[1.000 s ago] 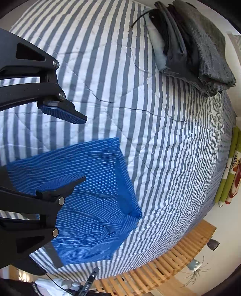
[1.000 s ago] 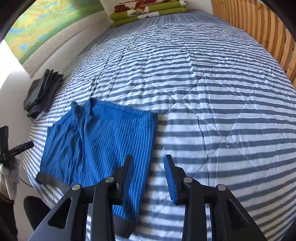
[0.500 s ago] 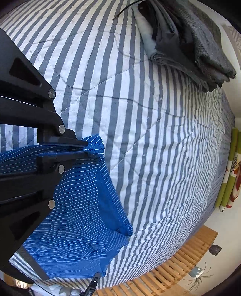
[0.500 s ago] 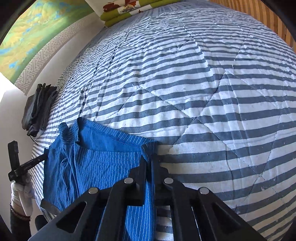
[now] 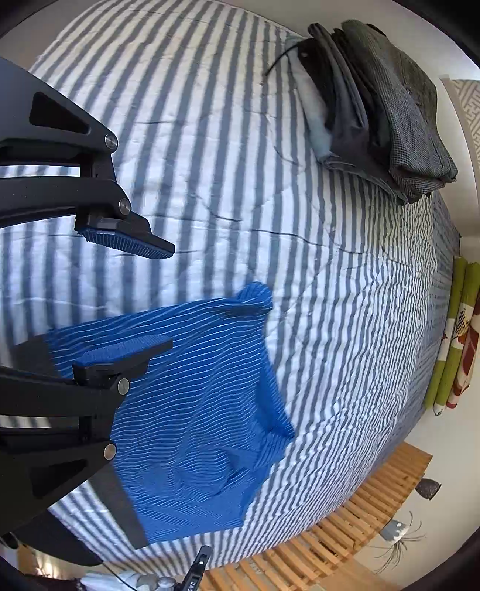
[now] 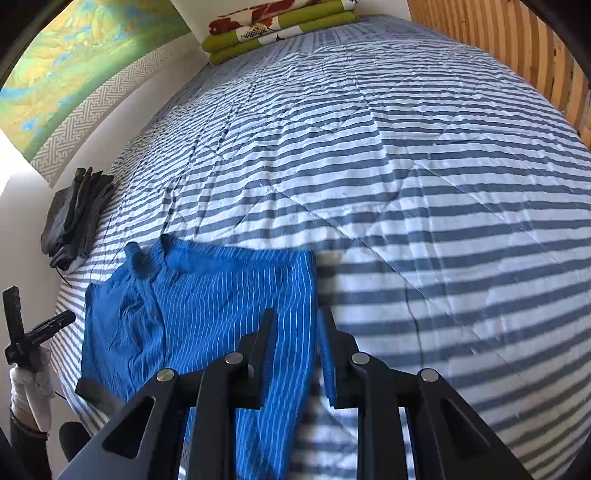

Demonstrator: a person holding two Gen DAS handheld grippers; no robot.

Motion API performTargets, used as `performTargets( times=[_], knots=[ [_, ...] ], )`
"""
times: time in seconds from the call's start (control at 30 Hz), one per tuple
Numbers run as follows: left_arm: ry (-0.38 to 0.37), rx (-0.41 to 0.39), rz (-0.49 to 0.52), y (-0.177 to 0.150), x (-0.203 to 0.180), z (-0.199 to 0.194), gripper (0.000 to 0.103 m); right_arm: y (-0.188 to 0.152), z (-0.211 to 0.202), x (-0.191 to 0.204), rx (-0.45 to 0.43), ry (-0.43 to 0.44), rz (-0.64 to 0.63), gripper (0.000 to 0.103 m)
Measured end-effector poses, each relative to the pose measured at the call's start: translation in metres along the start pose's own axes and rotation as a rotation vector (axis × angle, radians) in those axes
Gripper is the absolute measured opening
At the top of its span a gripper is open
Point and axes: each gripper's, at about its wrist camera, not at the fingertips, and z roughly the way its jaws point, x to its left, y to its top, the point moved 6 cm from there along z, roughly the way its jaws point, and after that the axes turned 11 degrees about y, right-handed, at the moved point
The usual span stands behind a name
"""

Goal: Fold small clothes

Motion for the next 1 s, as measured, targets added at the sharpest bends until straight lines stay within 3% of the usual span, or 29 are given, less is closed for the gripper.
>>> performTargets(
  times=[0.13,0.27,0.37,0.5,0.6,0.67,0.7,0.73,0.8,0.9,1.0],
  knots=[
    [-0.036,0.074,0.010,-0.051,-0.007,-0.011,0.047,-0.062,-0.027,0.012,0.089,0.064,-0.013,0.021],
    [-0.093,0.147,-0.034,-0.083,-0.012,-0.006,0.047,-0.107,-0.026,0.020,0.156,0.110,0.033,0.022],
    [-0.140,0.146,-0.096,-0.086,-0.009,-0.010,0.050,-0.114,-0.021,0.018,0.154,0.168,0.102,0.022],
    [-0.142,0.118,-0.130,-0.080,-0.004,-0.018,0.061,-0.113,-0.028,0.017,0.124,0.255,0.179,0.025],
    [-0.099,0.160,-0.102,-0.078,-0.010,-0.002,0.061,-0.107,-0.024,0.012,0.107,0.217,0.194,0.026],
    [-0.108,0.207,-0.096,-0.083,-0.017,0.012,0.059,-0.107,-0.015,0.013,0.130,0.193,0.188,0.026],
    [-0.105,0.218,-0.094,-0.086,-0.020,0.016,0.049,-0.109,-0.010,0.014,0.145,0.194,0.188,0.026],
    [-0.082,0.208,-0.080,-0.087,-0.022,0.017,0.046,-0.111,-0.006,0.016,0.157,0.188,0.184,0.026],
    [-0.080,0.200,-0.047,-0.089,-0.027,0.014,0.016,-0.115,-0.001,0.021,0.178,0.157,0.150,0.026],
    [-0.077,0.196,-0.030,-0.089,-0.029,0.008,0.009,-0.117,0.002,0.027,0.198,0.148,0.106,0.016],
    [-0.112,0.177,-0.039,-0.087,-0.025,-0.009,0.009,-0.113,-0.010,0.031,0.183,0.153,0.087,0.007]
  ],
)
